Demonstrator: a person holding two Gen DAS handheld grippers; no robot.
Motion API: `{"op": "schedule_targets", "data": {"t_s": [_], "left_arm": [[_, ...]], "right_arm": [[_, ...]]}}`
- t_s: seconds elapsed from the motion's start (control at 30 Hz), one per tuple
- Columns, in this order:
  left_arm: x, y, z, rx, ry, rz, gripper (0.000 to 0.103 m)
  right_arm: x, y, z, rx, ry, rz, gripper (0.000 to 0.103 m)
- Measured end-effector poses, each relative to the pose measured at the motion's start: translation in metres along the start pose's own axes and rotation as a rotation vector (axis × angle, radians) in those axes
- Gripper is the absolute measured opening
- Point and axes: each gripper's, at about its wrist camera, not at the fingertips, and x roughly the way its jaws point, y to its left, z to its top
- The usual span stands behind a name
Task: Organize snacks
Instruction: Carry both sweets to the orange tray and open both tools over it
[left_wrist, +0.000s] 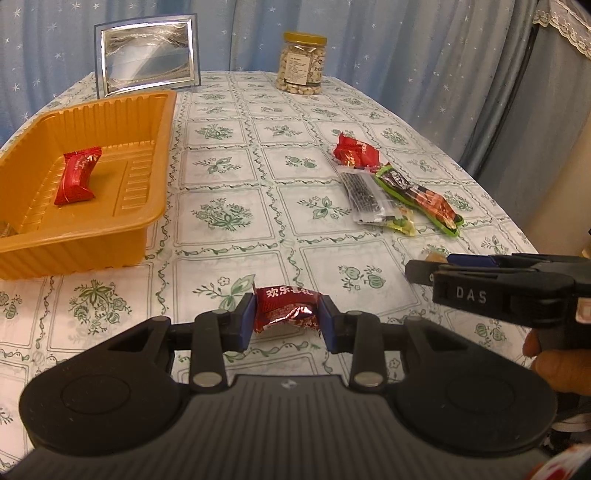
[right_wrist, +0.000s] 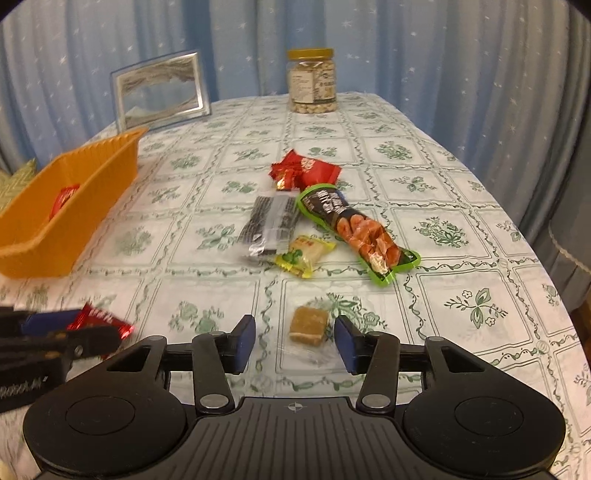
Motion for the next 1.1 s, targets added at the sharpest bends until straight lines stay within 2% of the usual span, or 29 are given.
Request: {"op": "schedule_targets", "data": {"t_s": [0.1,0.13,0.17,0.2,0.37,0.63,1.1], "left_arm": [[-0.001,0.002,0.002,-0.003,-0.006,0.006,0.033],[-0.002,0.004,0.002,-0.005,-0.006,0.008,0.033],[-0.002,0.004,0.002,-0.006,-0.007,0.010,0.033],[-0.002,0.005,0.002,-0.006,-0.008,0.012,0.033],[-0.008,0.006,0.001,-0.007,-0.008,0.021,0.033],[-0.033,0.014,0.005,-0.013,-0.039,0.042,0.033],[-0.104,0.058,0.017,-0.100,-0.122,0.119,0.033]], "right_arm": [[0.002,0.003,0.001,-0.017,-0.003,-0.023,0.047],[0.002,0.005,0.000,-0.032,-0.004,-0.039,0.042],[0.002,0.007,0.000,-0.049,-0.006,-0.053,0.025],[0.002,0.007,0.000,-0.058,-0.005,-0.056,0.021],[-0.002,0.007,-0.002,-0.053,-0.012,-0.053,0.021],[-0.032,0.027,0.001,-0.048,-0.042,-0.007,0.021],[-0.089,0.102,0.017,-0.084,-0.095,0.110,0.021]]}}
